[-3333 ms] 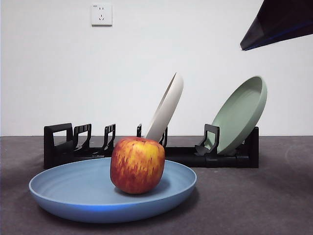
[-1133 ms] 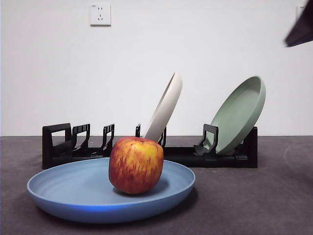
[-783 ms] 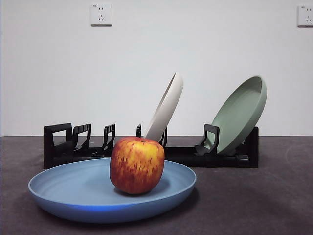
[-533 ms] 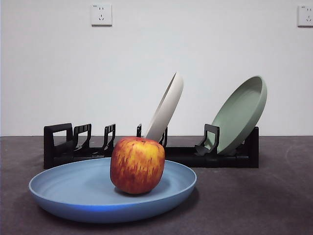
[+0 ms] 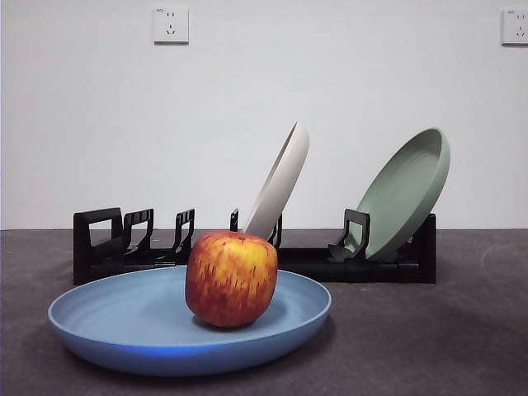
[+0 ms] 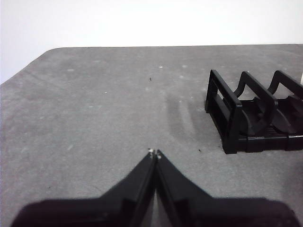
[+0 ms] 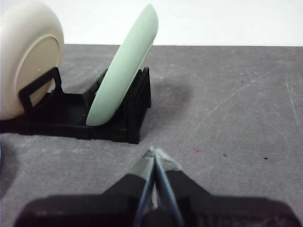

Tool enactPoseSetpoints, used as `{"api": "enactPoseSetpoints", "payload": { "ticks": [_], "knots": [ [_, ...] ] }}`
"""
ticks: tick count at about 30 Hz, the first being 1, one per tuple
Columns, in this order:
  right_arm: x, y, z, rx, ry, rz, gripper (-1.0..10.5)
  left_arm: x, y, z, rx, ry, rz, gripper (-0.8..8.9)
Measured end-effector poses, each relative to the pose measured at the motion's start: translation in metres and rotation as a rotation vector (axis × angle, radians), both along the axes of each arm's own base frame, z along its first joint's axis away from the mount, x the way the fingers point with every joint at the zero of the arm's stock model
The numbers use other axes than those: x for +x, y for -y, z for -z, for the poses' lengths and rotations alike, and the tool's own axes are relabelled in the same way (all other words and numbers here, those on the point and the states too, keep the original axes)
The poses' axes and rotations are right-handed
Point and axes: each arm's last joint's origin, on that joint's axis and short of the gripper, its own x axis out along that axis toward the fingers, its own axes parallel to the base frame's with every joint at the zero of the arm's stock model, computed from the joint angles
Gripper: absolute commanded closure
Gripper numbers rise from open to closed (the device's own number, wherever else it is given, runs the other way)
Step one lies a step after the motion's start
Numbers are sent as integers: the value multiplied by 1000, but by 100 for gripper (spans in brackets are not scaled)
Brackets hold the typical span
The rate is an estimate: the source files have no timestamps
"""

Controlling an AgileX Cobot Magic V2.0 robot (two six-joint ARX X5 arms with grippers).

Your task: Take the blue plate from the plate rack,put the plate on the table,take the apple from the table,put the apple in the plate

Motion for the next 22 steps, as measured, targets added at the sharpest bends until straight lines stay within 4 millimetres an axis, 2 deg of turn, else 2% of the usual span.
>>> {"api": "enactPoseSetpoints", "payload": {
  "ticks": [22],
  "knots": [
    [0, 0, 0, 14, -3, 7, 946, 0, 0, 0, 0, 0, 0, 817]
  ]
}}
